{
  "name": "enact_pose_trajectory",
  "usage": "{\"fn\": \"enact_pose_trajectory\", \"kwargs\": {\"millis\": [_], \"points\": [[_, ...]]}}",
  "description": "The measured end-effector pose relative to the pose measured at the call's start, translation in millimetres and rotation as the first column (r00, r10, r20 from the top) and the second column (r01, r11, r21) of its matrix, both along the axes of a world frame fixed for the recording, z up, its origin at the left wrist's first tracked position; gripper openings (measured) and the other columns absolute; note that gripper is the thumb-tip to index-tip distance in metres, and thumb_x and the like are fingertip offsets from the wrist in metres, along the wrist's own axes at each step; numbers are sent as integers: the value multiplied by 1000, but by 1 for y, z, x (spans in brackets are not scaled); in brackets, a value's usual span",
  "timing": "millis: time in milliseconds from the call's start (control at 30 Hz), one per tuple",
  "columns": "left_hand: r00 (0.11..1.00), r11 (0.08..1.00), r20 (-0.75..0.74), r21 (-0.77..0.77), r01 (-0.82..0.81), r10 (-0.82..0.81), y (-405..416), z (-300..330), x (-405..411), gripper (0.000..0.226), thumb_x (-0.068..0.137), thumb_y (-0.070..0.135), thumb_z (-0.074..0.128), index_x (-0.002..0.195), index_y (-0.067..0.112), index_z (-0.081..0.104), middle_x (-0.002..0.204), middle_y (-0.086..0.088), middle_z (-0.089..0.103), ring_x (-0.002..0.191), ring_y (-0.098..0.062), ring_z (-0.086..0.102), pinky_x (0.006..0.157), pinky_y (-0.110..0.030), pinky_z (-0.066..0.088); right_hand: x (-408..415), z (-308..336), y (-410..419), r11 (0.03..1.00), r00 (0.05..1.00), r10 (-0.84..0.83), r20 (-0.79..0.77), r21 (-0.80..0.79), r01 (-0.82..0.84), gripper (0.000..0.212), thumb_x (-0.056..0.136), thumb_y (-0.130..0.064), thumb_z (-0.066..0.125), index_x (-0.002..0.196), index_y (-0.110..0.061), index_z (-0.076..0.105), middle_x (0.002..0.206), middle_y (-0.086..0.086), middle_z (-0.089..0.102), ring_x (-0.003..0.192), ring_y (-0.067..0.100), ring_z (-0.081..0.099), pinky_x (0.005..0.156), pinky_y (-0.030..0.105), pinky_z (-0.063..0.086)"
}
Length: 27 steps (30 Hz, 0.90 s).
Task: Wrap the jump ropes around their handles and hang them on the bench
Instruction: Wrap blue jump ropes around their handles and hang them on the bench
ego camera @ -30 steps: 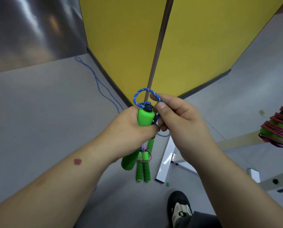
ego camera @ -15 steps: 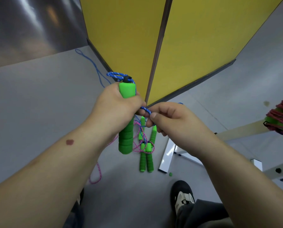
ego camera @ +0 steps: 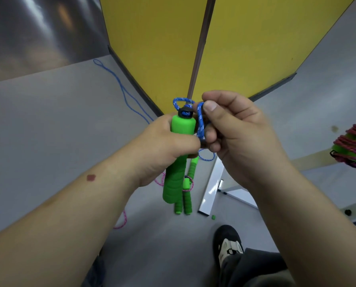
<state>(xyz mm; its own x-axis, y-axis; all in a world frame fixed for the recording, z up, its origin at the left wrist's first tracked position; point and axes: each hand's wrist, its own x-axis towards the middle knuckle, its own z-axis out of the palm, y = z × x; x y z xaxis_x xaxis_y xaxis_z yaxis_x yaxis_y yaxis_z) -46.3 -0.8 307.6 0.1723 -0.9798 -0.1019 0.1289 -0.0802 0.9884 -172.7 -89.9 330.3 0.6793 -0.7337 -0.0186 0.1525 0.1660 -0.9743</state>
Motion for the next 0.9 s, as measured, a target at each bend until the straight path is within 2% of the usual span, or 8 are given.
{"fn": "enact_pose_trajectory", "kwargs": {"millis": [133,300,433,533,600,667,767,900], "points": [[992,993,38,-2,-118,118,-2,-1,-6,5,88,3,63,87,7,65,84,-23,66,78,-26,63,74,-37,47,-3,2,-1,998,999,-52,-9,-41,52,12,99,-12,61,99,-20,71,90,29,64,46,15,44,41,23,36],[892,925,-246,68,-373,378,-4,19,2,6,96,3,63,92,7,62,69,-4,70,59,-16,66,53,-25,54,-5,-13,-2,992,947,122,-298,0,-128,21,104,-22,51,103,-22,71,88,-6,71,58,14,51,50,28,39],[826,852,-212,129,-507,523,-4,17,16,8,98,8,63,91,8,64,73,-3,73,61,-15,67,52,-23,54,-7,-19,1,923,825,191,-532,-190,-335,24,104,-20,49,96,-21,72,85,-7,75,66,1,57,68,24,41],[807,835,-214,149,-529,550,-5,12,18,9,94,8,69,100,1,66,82,-11,75,70,-20,73,63,-26,61,-6,-16,1,939,907,108,-407,-258,-228,22,103,-16,52,97,-20,72,79,-5,72,65,4,54,66,21,41],[855,894,-261,158,-419,447,-3,10,13,24,88,6,74,111,1,66,86,-11,75,74,-20,75,72,-31,64,-4,-13,0,970,968,93,-234,-198,-141,22,100,-15,52,95,-18,74,78,0,70,63,12,51,60,24,43],[952,962,-164,136,-238,259,0,8,6,15,91,3,68,105,11,71,84,-5,73,79,-16,72,72,-33,60,-3,-9,0,985,990,43,-133,-161,-64,25,101,-12,52,94,-21,75,79,2,69,62,14,53,59,26,46],[995,987,59,136,-88,80,1,3,-3,9,85,6,67,90,13,69,84,-6,70,87,-20,70,75,-35,56,-3,-6,-3,989,993,-73,-92,-131,61,22,101,-9,56,95,-19,75,79,5,68,60,15,56,56,28,49],[977,970,-50,141,-196,205,0,9,-9,10,89,-4,68,98,-1,65,80,-16,72,78,-27,74,67,-30,61,-6,-10,-10,985,981,-132,-145,-134,113,17,100,-21,59,95,-20,76,83,3,68,62,16,54,59,31,46]]}}
